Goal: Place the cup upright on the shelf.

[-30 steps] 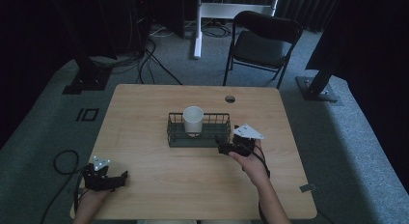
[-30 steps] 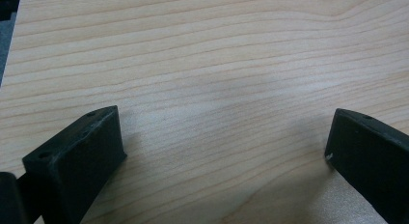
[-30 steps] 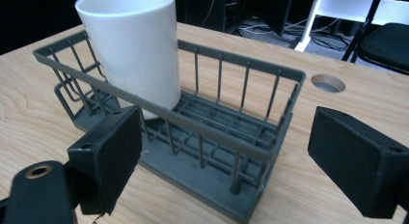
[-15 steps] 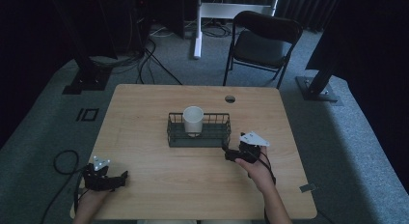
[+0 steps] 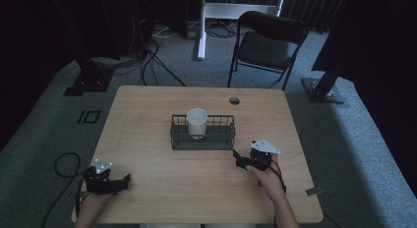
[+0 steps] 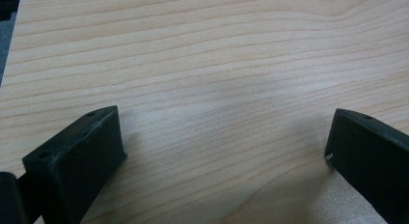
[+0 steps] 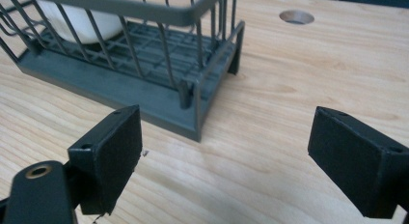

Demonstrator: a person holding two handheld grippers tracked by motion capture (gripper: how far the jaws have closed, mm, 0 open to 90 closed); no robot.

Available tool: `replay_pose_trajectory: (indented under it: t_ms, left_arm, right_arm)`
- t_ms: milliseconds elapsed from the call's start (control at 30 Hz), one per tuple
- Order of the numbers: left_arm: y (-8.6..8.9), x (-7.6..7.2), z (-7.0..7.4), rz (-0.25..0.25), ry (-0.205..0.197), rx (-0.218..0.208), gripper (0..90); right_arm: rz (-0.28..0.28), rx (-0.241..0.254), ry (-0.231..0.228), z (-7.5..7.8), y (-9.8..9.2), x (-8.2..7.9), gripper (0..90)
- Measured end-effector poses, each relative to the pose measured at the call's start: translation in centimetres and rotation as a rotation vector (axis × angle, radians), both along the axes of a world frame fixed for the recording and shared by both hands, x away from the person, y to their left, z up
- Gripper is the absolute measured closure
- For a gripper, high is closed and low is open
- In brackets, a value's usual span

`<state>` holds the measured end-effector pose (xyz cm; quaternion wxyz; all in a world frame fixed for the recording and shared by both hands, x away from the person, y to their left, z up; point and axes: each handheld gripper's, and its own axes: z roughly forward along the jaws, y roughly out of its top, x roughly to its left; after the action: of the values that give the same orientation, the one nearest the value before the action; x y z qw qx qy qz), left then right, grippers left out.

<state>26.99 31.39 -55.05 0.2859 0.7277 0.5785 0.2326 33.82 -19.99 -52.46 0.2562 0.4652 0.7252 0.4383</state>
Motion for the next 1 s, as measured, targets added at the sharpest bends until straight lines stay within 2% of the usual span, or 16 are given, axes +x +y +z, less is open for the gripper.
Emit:
replay_pose_trajectory:
  t_ms: [200, 400, 500, 867, 1000]
  left_arm:
    - [0.0, 0.0, 0.0, 0.0, 0.0, 0.0, 0.1]
    - [0.0, 0.0, 0.0, 0.0, 0.0, 0.0, 0.1]
    - [0.0, 0.0, 0.0, 0.0, 0.0, 0.0, 0.1]
    - [0.0, 0.0, 0.0, 0.0, 0.0, 0.0, 0.1]
    - [0.0, 0.0, 0.0, 0.0, 0.0, 0.0, 0.1]
  right_arm:
    - [-0.017, 0.0, 0.006, -0.5, -0.7, -0.1, 11.7]
    - [-0.054, -0.031, 0.011, -1.3, -1.7, -0.1, 11.7]
    - [-0.087, -0.031, 0.03, -1.8, -2.6, -0.1, 11.7]
    - [-0.145, -0.046, 0.07, -2.2, -4.6, -0.3, 11.8]
    - [-0.183, -0.058, 0.101, -2.3, -5.6, -0.3, 11.8]
